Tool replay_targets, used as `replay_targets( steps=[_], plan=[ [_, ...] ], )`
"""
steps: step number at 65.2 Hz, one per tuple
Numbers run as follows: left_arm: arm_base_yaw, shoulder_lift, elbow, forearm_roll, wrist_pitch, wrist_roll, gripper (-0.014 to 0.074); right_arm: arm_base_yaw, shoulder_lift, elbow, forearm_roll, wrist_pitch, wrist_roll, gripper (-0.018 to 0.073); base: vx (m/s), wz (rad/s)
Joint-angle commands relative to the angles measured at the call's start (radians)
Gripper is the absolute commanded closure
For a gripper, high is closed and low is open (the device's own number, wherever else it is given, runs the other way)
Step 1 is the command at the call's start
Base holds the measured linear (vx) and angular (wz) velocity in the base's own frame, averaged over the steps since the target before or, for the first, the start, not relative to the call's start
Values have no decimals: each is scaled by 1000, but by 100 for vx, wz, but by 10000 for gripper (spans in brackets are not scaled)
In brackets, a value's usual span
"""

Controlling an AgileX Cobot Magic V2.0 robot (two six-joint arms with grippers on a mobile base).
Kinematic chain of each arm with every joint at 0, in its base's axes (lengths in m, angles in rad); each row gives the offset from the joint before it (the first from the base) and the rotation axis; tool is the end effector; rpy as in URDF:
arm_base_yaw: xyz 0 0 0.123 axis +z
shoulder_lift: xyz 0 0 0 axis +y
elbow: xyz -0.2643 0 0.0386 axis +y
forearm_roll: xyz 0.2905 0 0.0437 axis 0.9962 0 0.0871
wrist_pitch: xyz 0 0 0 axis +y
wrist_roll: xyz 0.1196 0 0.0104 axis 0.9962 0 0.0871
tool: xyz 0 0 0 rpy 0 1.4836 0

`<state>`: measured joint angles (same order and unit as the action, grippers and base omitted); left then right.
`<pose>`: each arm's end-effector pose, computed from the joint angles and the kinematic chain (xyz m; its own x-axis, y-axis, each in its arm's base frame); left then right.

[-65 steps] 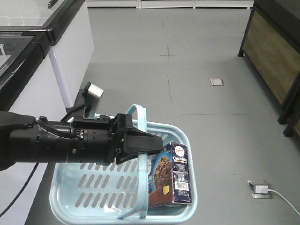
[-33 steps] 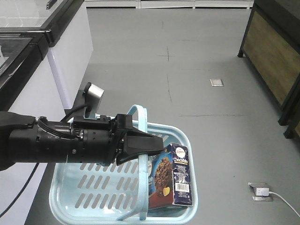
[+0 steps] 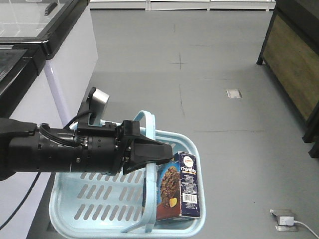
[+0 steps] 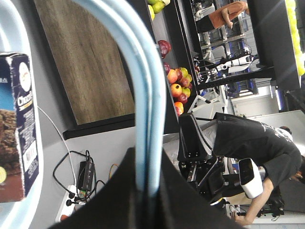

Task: Left arm holds basket, right arm returns cookies
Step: 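Drive forward toward the drink shelves holding the basket in the left gripper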

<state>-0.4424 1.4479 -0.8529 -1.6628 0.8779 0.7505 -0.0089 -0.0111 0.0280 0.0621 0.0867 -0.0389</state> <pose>0.2698 -0.2296 0.2336 -0.9499 -0.1341 -0.2823 0.2337 0.2949 -0.9265 0.1465 -0.0007 0.1954 -0.0162 0.0231 -0.9996 0.0039 0.9997 0.0230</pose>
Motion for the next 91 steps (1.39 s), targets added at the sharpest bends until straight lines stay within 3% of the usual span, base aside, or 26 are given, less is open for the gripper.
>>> replay_targets(
  steps=[1,91],
  plan=[
    [-7,-38,-38,-109,56,14,599,-1,-13,18,-8,-72,-10,570,23,-13],
    [-7,-38,-38,-109,56,14,599,-1,-13,18,-8,-73,-10,570,33,-1]
  ],
)
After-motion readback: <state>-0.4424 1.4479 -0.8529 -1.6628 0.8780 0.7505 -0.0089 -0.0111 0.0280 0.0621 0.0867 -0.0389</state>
